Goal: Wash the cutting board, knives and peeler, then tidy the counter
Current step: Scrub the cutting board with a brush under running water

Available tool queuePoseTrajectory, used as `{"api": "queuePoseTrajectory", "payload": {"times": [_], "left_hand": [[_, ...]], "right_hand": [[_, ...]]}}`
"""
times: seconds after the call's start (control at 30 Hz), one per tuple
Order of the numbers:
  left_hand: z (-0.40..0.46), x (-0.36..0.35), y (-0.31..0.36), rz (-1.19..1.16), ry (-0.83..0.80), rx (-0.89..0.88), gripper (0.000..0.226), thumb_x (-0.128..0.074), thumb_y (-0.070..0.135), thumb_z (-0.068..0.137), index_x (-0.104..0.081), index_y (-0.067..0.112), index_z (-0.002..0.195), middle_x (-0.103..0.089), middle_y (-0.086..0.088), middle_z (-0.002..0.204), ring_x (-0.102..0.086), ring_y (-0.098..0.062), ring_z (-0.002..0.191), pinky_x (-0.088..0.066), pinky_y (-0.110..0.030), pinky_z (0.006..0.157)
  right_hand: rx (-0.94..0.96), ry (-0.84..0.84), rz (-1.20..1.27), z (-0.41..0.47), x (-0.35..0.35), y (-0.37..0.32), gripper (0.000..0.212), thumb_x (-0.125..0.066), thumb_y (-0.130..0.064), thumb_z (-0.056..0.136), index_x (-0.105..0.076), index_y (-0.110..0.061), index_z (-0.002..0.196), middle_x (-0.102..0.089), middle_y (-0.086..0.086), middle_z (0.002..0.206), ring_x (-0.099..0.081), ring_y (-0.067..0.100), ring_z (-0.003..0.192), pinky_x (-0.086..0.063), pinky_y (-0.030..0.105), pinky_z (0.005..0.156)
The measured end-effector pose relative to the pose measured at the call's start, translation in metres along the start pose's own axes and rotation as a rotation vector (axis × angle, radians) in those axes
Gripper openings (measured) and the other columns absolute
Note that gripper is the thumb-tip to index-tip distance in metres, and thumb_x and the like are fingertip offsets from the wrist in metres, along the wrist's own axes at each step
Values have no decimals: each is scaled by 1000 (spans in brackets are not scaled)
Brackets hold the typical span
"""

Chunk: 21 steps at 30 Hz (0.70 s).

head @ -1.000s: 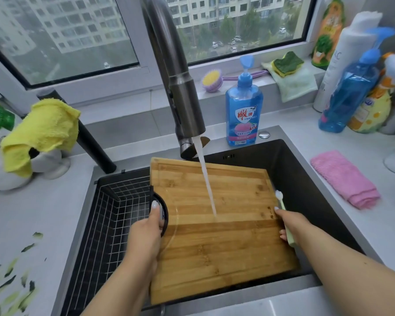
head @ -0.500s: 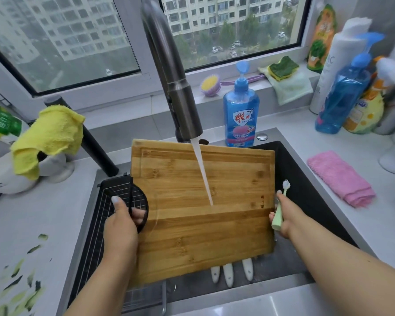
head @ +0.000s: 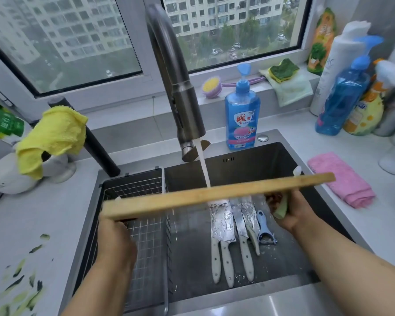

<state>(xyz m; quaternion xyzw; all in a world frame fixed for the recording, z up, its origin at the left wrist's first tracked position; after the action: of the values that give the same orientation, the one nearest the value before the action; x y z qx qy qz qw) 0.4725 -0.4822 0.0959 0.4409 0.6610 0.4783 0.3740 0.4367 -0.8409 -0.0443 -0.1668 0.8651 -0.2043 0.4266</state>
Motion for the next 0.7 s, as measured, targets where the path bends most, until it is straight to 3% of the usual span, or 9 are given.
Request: {"api": "queuePoseTrajectory", "payload": {"times": [0.03, 0.1, 0.17, 0.23, 0.33, 0.43, 0.5, 0.6, 0.7], "left_hand": [[-1, -2, -6, -109, -88, 118, 12, -48, 19, 92, -58, 19, 85, -63, -1, 80, -60, -11, 74, -44, -32, 84], [0, 0, -15, -196, -248, 302, 31, -54, 40, 88, -70, 16, 80, -70, -4, 75, -69, -20, 66, -53, -36, 70], [6, 10, -25, -211, -286, 424, 49, -54, 53, 88, -79, 14, 72, -74, -9, 82, -72, -27, 68, -55, -40, 72], [11, 17, -27, -177, -306, 527, 52, -55, 57, 86, -80, 12, 78, -74, -13, 88, -73, -30, 72, -58, -45, 72], [19, 23, -30, -153, -323, 585, 52, -63, 49, 80, -72, 9, 112, -71, -17, 107, -70, -34, 90, -58, -48, 77], [17, 14, -32, -240, -495, 632, 45, -87, 25, 45, -79, 5, 84, -75, -13, 84, -73, -29, 71, -60, -42, 58], [12, 4, -35, -260, -567, 647, 45, -91, 15, 28, -78, 6, 70, -74, -11, 73, -72, -27, 61, -58, -39, 50], [17, -2, -48, -247, -571, 629, 22, -72, 18, 54, -78, 7, 72, -72, -12, 73, -71, -29, 61, -58, -41, 52], [20, -10, -66, -286, -612, 584, 42, -79, 17, 47, -76, 12, 89, -71, -11, 81, -70, -30, 67, -58, -45, 59]], "right_hand": [[10, -37, -68, -1, -1, -4, 50, -89, -35, 59, -59, -16, 94, -63, 2, 62, -61, 12, 50, -52, 21, 45], [1, -83, -256, -5, -5, -10, 60, -97, -23, 41, -68, -12, 92, -66, 2, 57, -64, 13, 46, -51, 21, 41], [-26, -121, -266, -7, -4, -14, 68, -101, -25, 15, -77, -8, 76, -70, 5, 67, -68, 13, 55, -54, 23, 47], [-39, -137, -295, -12, 1, -17, 68, -99, -28, 33, -78, -10, 94, -69, 7, 93, -70, 16, 78, -59, 27, 62], [-49, -122, -411, -19, 7, -21, 43, -66, -25, 73, -68, -13, 115, -66, 7, 105, -64, 21, 93, -59, 28, 69], [-86, -81, -396, -13, 11, -21, 30, -50, -19, 92, -68, -12, 115, -72, 10, 98, -69, 21, 82, -60, 31, 67], [-82, -50, -444, -7, 14, -20, 29, -42, -13, 96, -67, -11, 112, -73, 7, 85, -70, 18, 71, -59, 30, 65], [-76, 44, -679, -6, 21, -19, 25, -45, -9, 97, -69, -12, 104, -71, 4, 72, -65, 15, 63, -53, 33, 62], [55, 262, -1058, 3, 32, -29, 15, -56, -17, 94, -68, -10, 100, -62, 1, 64, -56, 16, 56, -45, 32, 56]]}}
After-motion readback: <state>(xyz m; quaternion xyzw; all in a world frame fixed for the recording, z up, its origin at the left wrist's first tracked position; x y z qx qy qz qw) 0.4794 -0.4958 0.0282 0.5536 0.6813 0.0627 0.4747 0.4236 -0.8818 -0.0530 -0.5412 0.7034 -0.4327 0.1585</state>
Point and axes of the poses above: each hand's wrist, its own z-axis towards the middle knuckle, its own x-axis out of the back of the hand, y = z × x, the point moved 5 cm from there along z, towards the middle knuckle
